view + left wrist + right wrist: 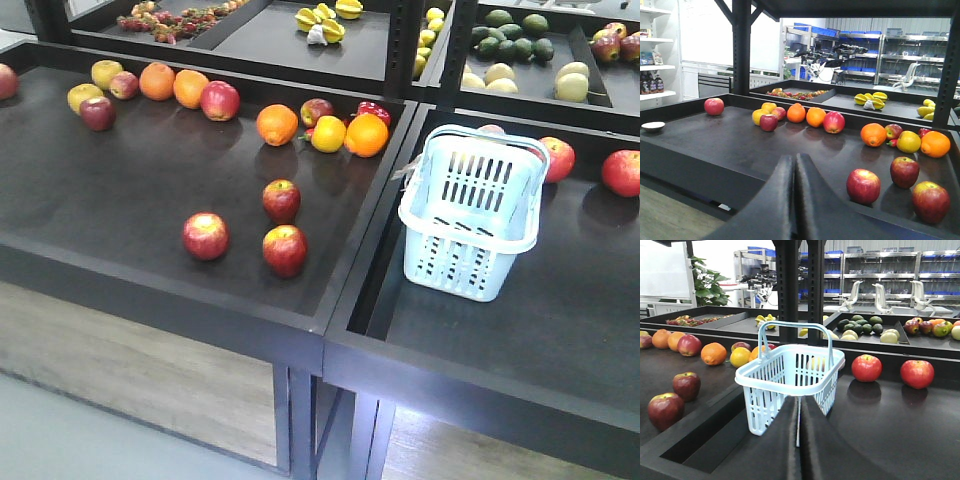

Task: Pick three apples into basket with both arms
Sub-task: 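Turn the base and approach the table holding the light-blue basket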

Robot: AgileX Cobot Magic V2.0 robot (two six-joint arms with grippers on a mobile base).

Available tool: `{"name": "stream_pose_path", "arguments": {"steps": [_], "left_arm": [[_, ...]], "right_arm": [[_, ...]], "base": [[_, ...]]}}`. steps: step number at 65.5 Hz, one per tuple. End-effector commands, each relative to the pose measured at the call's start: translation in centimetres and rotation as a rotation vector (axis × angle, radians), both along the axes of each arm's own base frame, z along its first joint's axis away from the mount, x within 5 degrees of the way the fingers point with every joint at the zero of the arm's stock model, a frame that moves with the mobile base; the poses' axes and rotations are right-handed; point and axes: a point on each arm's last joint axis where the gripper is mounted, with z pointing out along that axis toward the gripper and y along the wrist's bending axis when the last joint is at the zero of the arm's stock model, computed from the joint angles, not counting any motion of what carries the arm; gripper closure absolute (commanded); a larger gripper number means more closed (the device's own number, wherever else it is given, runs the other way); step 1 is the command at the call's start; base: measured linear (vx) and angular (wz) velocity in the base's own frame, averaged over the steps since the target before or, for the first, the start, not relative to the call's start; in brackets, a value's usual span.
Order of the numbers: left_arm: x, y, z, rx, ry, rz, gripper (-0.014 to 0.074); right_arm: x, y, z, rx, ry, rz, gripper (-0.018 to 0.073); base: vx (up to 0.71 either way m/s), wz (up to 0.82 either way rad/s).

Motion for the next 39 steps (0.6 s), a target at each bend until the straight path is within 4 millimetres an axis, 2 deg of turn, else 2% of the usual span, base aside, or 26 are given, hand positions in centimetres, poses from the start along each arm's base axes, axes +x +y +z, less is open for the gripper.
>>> {"name": "stream_pose_path", "arguments": {"steps": [1,39], "left_arm": [[-0.07,-0.01,-0.07,-0.007,-0.063,-0.004,0.0603],[-0.07,-0.01,-0.07,-0.007,-0.063,-0.004,0.0603]], "right_arm": [[-0.05,0.01,0.22,-0.015,-0.069,-0.003,0.0564],[-0.05,0.01,0.22,-0.015,-0.069,-0.003,0.0564]], "base": [[0.10,-0.08],[0.12,-0.19]]}}
